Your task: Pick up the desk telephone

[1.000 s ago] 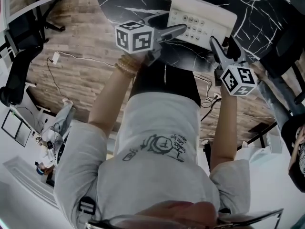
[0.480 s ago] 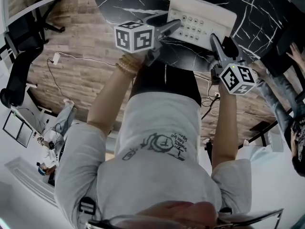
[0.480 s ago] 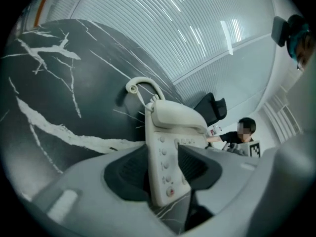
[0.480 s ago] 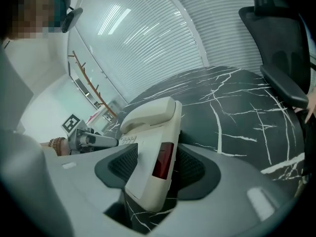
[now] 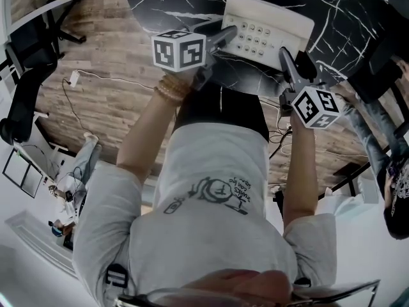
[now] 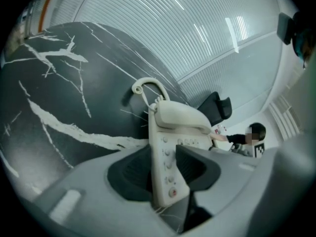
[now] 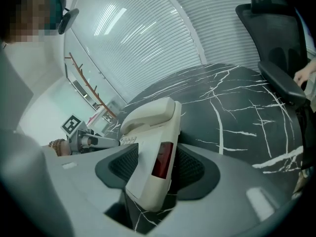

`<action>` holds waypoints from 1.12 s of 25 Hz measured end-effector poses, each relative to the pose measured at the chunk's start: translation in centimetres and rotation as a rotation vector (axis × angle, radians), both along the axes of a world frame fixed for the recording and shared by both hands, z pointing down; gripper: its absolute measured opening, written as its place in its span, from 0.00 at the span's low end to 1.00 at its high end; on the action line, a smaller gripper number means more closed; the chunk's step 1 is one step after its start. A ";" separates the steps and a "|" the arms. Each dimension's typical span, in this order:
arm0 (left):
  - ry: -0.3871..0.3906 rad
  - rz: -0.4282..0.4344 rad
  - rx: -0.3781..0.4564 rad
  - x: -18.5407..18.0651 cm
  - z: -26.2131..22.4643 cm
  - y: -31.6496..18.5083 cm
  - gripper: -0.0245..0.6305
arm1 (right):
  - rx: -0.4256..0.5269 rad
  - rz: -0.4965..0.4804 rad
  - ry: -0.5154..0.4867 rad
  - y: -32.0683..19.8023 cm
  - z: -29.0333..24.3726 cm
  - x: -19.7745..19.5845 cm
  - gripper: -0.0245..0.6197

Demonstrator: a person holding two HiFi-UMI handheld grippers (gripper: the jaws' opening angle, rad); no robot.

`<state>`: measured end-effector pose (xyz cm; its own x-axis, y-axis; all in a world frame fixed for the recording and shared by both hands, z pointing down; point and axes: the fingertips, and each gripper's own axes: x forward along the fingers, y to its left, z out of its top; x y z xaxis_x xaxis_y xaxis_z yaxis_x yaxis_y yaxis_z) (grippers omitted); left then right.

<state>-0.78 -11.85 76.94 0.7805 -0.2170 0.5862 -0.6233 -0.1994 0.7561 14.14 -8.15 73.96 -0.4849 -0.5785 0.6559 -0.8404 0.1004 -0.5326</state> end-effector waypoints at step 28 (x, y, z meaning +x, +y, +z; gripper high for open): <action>-0.013 -0.048 0.149 -0.5 -15.0 -2.0 0.29 | 0.168 0.000 0.002 -2.3 -14.8 -0.5 0.40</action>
